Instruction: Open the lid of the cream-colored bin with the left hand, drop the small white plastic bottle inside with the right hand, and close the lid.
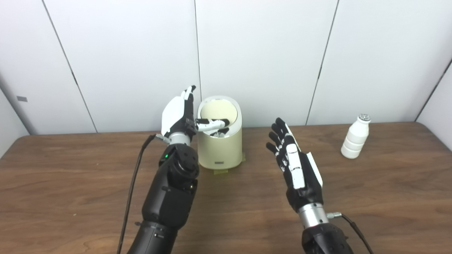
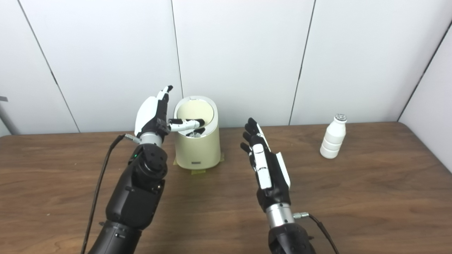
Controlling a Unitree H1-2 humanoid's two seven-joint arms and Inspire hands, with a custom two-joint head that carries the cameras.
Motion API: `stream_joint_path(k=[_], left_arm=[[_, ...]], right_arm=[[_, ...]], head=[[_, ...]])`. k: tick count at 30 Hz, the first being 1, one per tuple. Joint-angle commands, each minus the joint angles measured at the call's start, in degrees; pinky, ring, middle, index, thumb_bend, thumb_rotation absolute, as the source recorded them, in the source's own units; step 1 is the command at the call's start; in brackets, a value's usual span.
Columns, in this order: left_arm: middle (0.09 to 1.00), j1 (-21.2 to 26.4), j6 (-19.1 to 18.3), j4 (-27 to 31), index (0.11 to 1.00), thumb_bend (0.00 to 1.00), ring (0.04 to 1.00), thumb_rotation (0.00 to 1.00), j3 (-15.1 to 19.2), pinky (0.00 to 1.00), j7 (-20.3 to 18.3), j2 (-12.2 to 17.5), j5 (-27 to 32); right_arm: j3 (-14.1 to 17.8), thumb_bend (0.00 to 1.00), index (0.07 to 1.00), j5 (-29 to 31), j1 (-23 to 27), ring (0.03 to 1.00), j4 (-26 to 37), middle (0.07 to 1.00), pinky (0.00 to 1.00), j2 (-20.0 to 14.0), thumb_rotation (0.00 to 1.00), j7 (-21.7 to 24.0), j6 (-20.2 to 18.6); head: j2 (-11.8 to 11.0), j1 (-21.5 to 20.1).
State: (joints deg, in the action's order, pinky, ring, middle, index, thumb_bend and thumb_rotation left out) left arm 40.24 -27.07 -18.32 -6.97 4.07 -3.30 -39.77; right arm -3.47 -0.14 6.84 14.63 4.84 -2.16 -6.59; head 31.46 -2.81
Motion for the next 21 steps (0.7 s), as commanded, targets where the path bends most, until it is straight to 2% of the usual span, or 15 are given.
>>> stream_joint_path(k=[1, 8, 17, 19, 21], left_arm=[[1.0, 3.7, 0.2, 0.1, 1.0, 0.94, 1.0, 0.23, -0.3, 1.0, 1.6, 0.1, -2.0], [1.0, 3.5, 0.2, -0.4, 1.0, 0.97, 1.0, 0.27, -0.5, 1.0, 0.6, 0.0, -3.2], [1.0, 3.1, 0.2, -0.3, 1.0, 0.91, 1.0, 0.08, -3.0, 1.0, -0.3, 1.0, -10.9], [1.0, 3.0, 0.2, 0.1, 1.0, 0.9, 1.0, 0.09, -2.6, 1.0, -0.8, 0.7, -11.8], [1.0, 2.9, 0.2, 0.6, 1.0, 0.89, 1.0, 0.14, -2.0, 1.0, 0.0, 0.4, -10.1]], right_arm=[[-0.2, 0.15, 0.95, 0.3, 1.4, 0.951, 2.3, 0.961, 0.91, 0.6, 1.0, 0.3, 0.3], [-0.4, 0.14, 0.951, -0.3, 1.5, 0.953, 2.5, 0.962, 0.91, 0.7, 1.0, 0.2, 0.2], [-0.6, 0.15, 0.953, 0.0, 1.5, 0.949, 2.7, 0.961, 0.9, 0.9, 1.0, 0.2, -0.2], [-0.6, 0.15, 0.954, 0.0, 1.6, 0.951, 2.6, 0.963, 0.9, 0.8, 1.0, 0.3, -0.1], [-0.6, 0.14, 0.955, -0.1, 1.6, 0.951, 2.6, 0.964, 0.9, 0.8, 1.0, 0.3, -0.3]], head=[[0.0, 0.0], [0.0, -0.1], [0.0, -0.3], [-0.1, -0.2], [-0.1, -0.1]])
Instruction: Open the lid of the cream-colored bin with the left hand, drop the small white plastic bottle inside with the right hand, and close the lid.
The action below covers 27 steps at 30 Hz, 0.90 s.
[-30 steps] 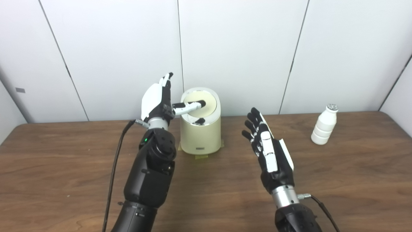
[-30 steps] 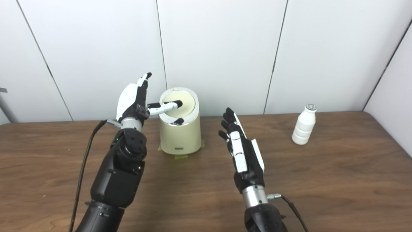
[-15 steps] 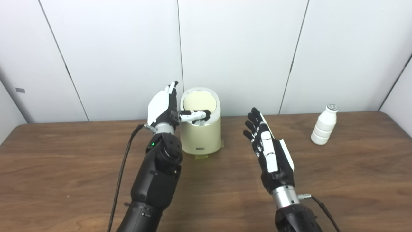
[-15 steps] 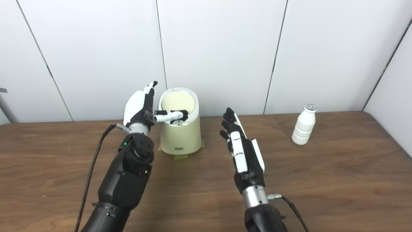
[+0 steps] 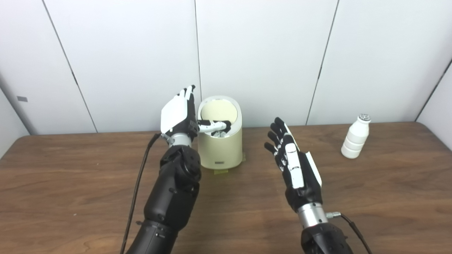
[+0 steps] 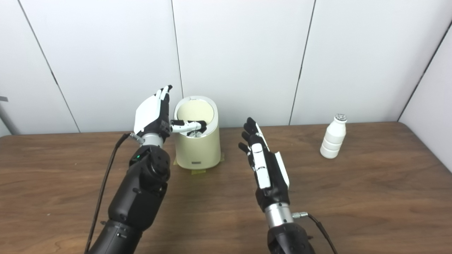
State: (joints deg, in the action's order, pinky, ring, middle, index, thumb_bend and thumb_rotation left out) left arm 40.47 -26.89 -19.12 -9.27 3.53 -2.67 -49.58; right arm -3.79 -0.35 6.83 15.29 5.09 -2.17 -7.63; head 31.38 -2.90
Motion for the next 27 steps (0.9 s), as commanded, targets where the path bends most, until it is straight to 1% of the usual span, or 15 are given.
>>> stream_joint_path(k=[1, 3, 4, 10, 11, 12, 13, 17, 21, 24, 27], left_arm=[[1.0, 2.7, 0.0, 1.6, 1.0, 0.88, 1.0, 0.21, 0.6, 1.0, 0.7, -0.3, 0.7], [1.0, 2.7, 0.0, 1.6, 1.0, 0.87, 1.0, 0.28, 0.8, 1.0, 0.8, -0.3, 1.6], [1.0, 2.7, 0.0, 1.7, 1.0, 0.87, 1.0, 0.29, 0.8, 1.0, 0.9, -0.2, 2.2], [1.0, 2.4, 0.1, 2.3, 1.0, 0.93, 1.0, 0.45, 0.7, 1.0, 0.9, 0.3, 4.3], [1.0, 2.5, 0.1, 2.2, 1.0, 0.94, 1.0, 0.48, 0.6, 1.0, 1.0, 0.4, 4.5], [1.0, 2.5, 0.0, 2.0, 1.0, 0.96, 1.0, 0.55, 0.5, 1.0, 1.1, 0.4, 4.6], [1.0, 2.6, 0.0, 1.9, 1.0, 0.97, 1.0, 0.6, 0.4, 1.0, 1.0, 0.5, 4.7], [1.0, 2.7, 0.2, 1.8, 1.0, 1.0, 1.0, 0.7, 0.2, 1.0, 1.5, 0.6, 6.2], [1.0, 2.8, 0.1, 1.7, 1.0, 1.0, 1.0, 0.76, 0.0, 1.0, 1.7, 0.8, 6.8], [1.0, 2.8, 0.1, 1.8, 1.0, 0.99, 1.0, 0.77, -0.1, 1.0, 1.7, 0.9, 7.1], [1.0, 3.0, 0.0, 1.4, 1.0, 0.99, 1.0, 0.79, 0.1, 1.0, 1.3, 0.9, 6.3]], right_arm=[[-0.3, 0.14, 0.955, 0.0, 1.7, 0.95, 1.9, 0.964, 0.9, 0.6, 1.0, 0.3, 0.7], [-0.3, 0.14, 0.954, 0.0, 1.7, 0.949, 1.9, 0.964, 0.9, 0.6, 1.0, 0.3, 0.7], [-0.3, 0.14, 0.953, 0.0, 1.8, 0.949, 1.8, 0.964, 0.9, 0.6, 1.0, 0.3, 0.8], [-0.4, 0.14, 0.956, 0.1, 1.7, 0.953, 1.7, 0.967, 0.9, 0.5, 1.0, 0.4, 1.0], [-0.4, 0.14, 0.955, 0.1, 1.7, 0.951, 1.7, 0.965, 0.9, 0.6, 1.0, 0.4, 1.1], [-0.4, 0.14, 0.953, 0.0, 1.7, 0.949, 1.7, 0.963, 0.89, 0.6, 1.0, 0.3, 1.0], [-0.4, 0.14, 0.953, 0.0, 1.7, 0.949, 1.8, 0.963, 0.89, 0.6, 1.0, 0.3, 1.0], [-0.4, 0.13, 0.953, -0.1, 1.7, 0.948, 1.8, 0.964, 0.88, 0.6, 1.0, 0.2, 1.0], [-0.5, 0.13, 0.954, 0.0, 1.8, 0.951, 1.7, 0.966, 0.89, 0.5, 1.0, 0.4, 1.0], [-0.5, 0.12, 0.956, 0.3, 1.8, 0.95, 1.5, 0.966, 0.89, 0.5, 1.0, 0.5, 1.5], [-0.5, 0.13, 0.957, 0.3, 1.9, 0.951, 1.7, 0.967, 0.89, 0.5, 1.0, 0.5, 0.9]], head=[[0.0, 0.0], [-0.1, 0.0], [-0.1, -0.1], [-0.1, -0.1], [-0.1, -0.1], [-0.1, -0.1], [0.0, -0.1], [-0.1, -0.2], [-0.1, -0.2], [-0.1, -0.2], [-0.1, -0.2]])
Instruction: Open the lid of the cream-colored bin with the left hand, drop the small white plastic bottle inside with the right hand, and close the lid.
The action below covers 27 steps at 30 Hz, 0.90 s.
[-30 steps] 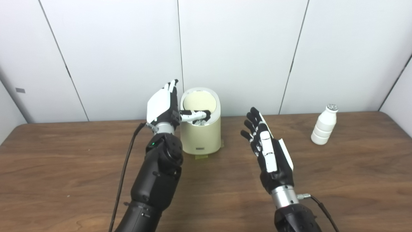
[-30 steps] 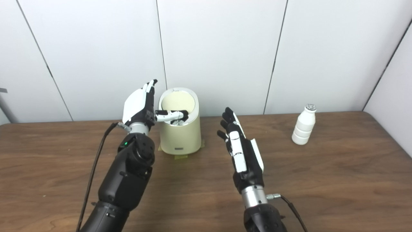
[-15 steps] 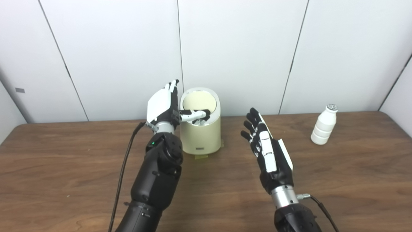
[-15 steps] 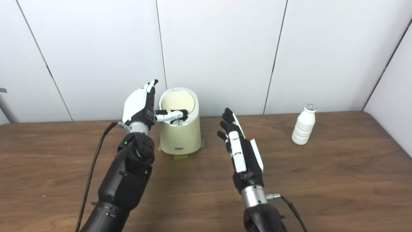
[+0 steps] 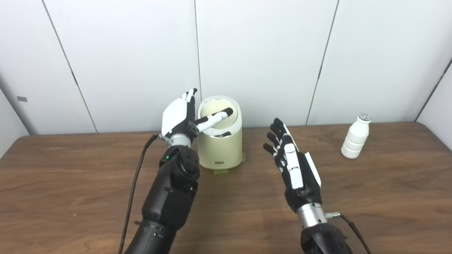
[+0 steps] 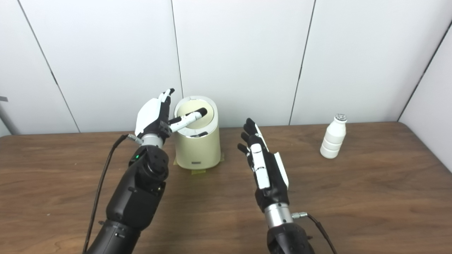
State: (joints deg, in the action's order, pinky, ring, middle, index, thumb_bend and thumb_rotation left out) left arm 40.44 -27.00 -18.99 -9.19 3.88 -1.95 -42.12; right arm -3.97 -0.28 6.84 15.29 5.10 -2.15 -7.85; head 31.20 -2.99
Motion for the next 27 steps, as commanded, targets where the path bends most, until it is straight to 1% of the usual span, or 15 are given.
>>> stream_joint_path(k=[1, 3, 4, 5, 10, 12, 13, 16, 18, 21, 24, 26, 27], left_arm=[[1.0, 3.1, 0.1, 1.1, 1.0, 0.98, 1.0, 0.79, 0.1, 1.0, 1.1, 0.1, -1.1], [1.0, 3.1, 0.1, 0.9, 1.0, 0.95, 1.0, 0.78, 0.1, 1.0, 1.2, 0.1, -1.3], [1.0, 3.2, 0.1, 0.8, 1.0, 0.89, 1.0, 0.73, 0.1, 1.0, 1.0, 0.1, -1.7], [1.0, 3.2, 0.1, 0.8, 1.0, 0.86, 1.0, 0.69, 0.1, 1.0, 0.9, 0.1, -2.0], [1.0, 3.3, 0.1, 0.2, 1.0, 0.79, 1.0, 0.53, -0.7, 1.0, 1.3, 0.6, -4.1], [1.0, 3.4, 0.2, 0.0, 1.0, 0.77, 1.0, 0.5, -1.1, 1.0, 2.0, 0.9, -3.9], [1.0, 3.4, 0.2, -0.1, 1.0, 0.75, 1.0, 0.47, -1.1, 1.0, 2.3, 1.0, -3.5], [1.0, 3.5, 0.2, -0.5, 1.0, 0.73, 1.0, 0.42, -1.1, 1.0, 3.1, 1.2, -3.0], [1.0, 3.6, 0.2, -0.9, 1.0, 0.73, 1.0, 0.4, -1.1, 1.0, 3.4, 1.3, -3.3], [1.0, 3.6, 0.1, -0.9, 1.0, 0.73, 1.0, 0.4, -1.0, 1.0, 2.6, 1.3, -4.3], [1.0, 3.4, 0.1, -0.9, 1.0, 0.76, 1.0, 0.37, -1.1, 1.0, 2.0, 1.5, -4.9], [1.0, 3.3, 0.1, -0.7, 1.0, 0.81, 1.0, 0.34, -1.3, 1.0, 1.4, 1.6, -5.9], [1.0, 3.2, 0.1, -0.7, 1.0, 0.87, 1.0, 0.29, -1.5, 1.0, 1.0, 1.8, -6.6]], right_arm=[[-0.3, 0.13, 0.955, 0.1, 1.8, 0.95, 1.8, 0.966, 0.89, 0.6, 1.0, 0.4, 1.0], [-0.4, 0.12, 0.954, 0.1, 1.9, 0.948, 1.9, 0.965, 0.89, 0.6, 1.0, 0.4, 1.0], [-0.4, 0.12, 0.955, 0.1, 1.8, 0.949, 1.9, 0.966, 0.89, 0.6, 1.0, 0.4, 1.0], [-0.4, 0.12, 0.955, 0.1, 1.8, 0.949, 2.0, 0.965, 0.89, 0.6, 1.0, 0.5, 1.0], [-0.5, 0.13, 0.952, 0.2, 1.8, 0.948, 2.1, 0.963, 0.89, 0.7, 1.0, 0.4, 1.0], [-0.5, 0.12, 0.95, 0.2, 1.8, 0.946, 1.9, 0.962, 0.89, 0.6, 1.0, 0.5, 1.3], [-0.5, 0.13, 0.95, 0.2, 1.8, 0.946, 1.9, 0.962, 0.89, 0.6, 1.0, 0.5, 1.3], [-0.6, 0.13, 0.951, 0.6, 1.8, 0.949, 1.9, 0.964, 0.9, 0.5, 0.99, 0.7, 1.1], [-0.6, 0.13, 0.955, 0.8, 1.8, 0.953, 1.9, 0.967, 0.9, 0.5, 0.99, 0.8, 1.1], [-0.7, 0.13, 0.954, 0.9, 1.8, 0.951, 2.1, 0.966, 0.9, 0.5, 0.99, 0.7, 0.8], [-0.7, 0.13, 0.956, 1.0, 1.8, 0.949, 2.1, 0.966, 0.9, 0.5, 0.98, 0.6, 0.8], [-0.7, 0.13, 0.952, 0.9, 1.9, 0.949, 2.0, 0.964, 0.9, 0.5, 0.98, 0.6, 0.9], [-0.7, 0.13, 0.951, 0.8, 1.9, 0.948, 2.1, 0.963, 0.9, 0.5, 0.98, 0.5, 0.8]], head=[[0.1, -0.1], [0.1, -0.1], [0.1, -0.1], [0.1, -0.1], [0.3, -0.1], [0.3, 0.0], [0.3, 0.0], [0.2, -0.1], [0.2, -0.1], [0.3, -0.1], [0.3, -0.2], [0.3, -0.2], [0.4, -0.1]])
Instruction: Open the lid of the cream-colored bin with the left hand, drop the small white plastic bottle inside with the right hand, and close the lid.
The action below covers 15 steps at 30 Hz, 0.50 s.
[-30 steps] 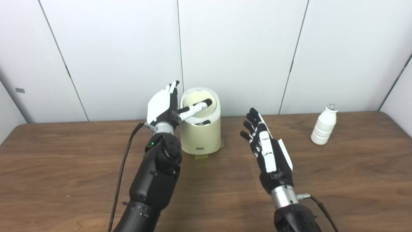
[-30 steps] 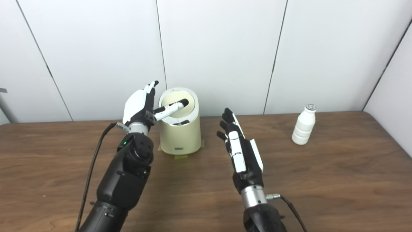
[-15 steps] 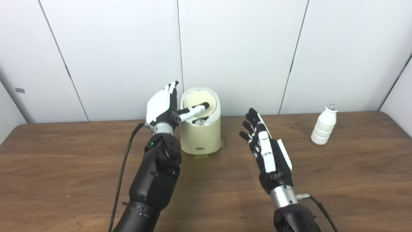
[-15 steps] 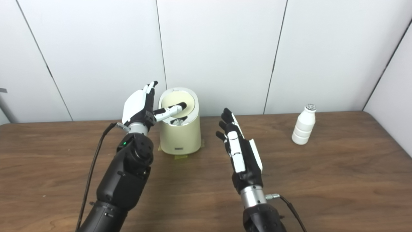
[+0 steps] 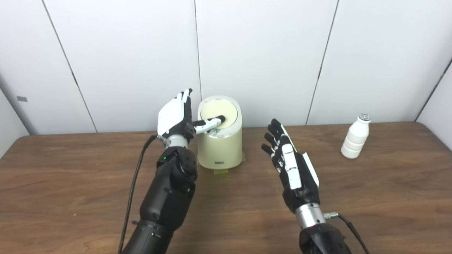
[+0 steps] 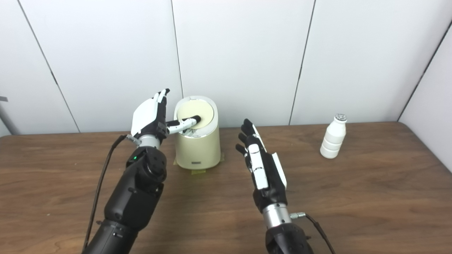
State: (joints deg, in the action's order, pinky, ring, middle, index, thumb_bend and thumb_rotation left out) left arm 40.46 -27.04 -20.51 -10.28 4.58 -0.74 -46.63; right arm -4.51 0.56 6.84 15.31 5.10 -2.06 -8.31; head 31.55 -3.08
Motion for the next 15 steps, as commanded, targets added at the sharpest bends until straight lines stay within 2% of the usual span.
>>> stream_joint_path(k=[1, 6, 11, 15], left_arm=[[1.0, 3.2, 0.1, 0.7, 1.0, 0.89, 1.0, 0.27, -0.7, 1.0, 0.2, 0.7, -3.0], [1.0, 3.1, 0.1, -0.4, 1.0, 0.98, 1.0, 0.2, -3.4, 1.0, 1.1, 1.7, -8.6], [1.0, 3.5, 0.2, -1.5, 1.0, 1.0, 1.0, 0.18, -4.5, 1.0, 2.4, 2.2, -10.0], [1.0, 3.4, 0.1, -1.3, 1.0, 1.0, 1.0, 0.2, -4.3, 1.0, 2.0, 2.3, -10.1]], right_arm=[[-0.2, 0.13, 0.951, 0.0, 1.9, 0.947, 1.9, 0.963, 0.9, 0.5, 0.98, 0.3, 1.3], [-0.1, 0.13, 0.954, -0.1, 2.3, 0.949, 1.1, 0.965, 0.9, 0.5, 0.98, 0.3, 1.9], [-0.2, 0.12, 0.951, -0.2, 2.5, 0.948, 0.7, 0.962, 0.9, 0.6, 0.98, 0.3, 2.1], [-0.3, 0.12, 0.955, -0.4, 2.4, 0.95, 0.9, 0.965, 0.91, 0.5, 0.99, 0.2, 2.0]], head=[[0.0, 0.0], [-0.5, 0.1], [-0.9, 0.2], [-0.9, 0.1]])
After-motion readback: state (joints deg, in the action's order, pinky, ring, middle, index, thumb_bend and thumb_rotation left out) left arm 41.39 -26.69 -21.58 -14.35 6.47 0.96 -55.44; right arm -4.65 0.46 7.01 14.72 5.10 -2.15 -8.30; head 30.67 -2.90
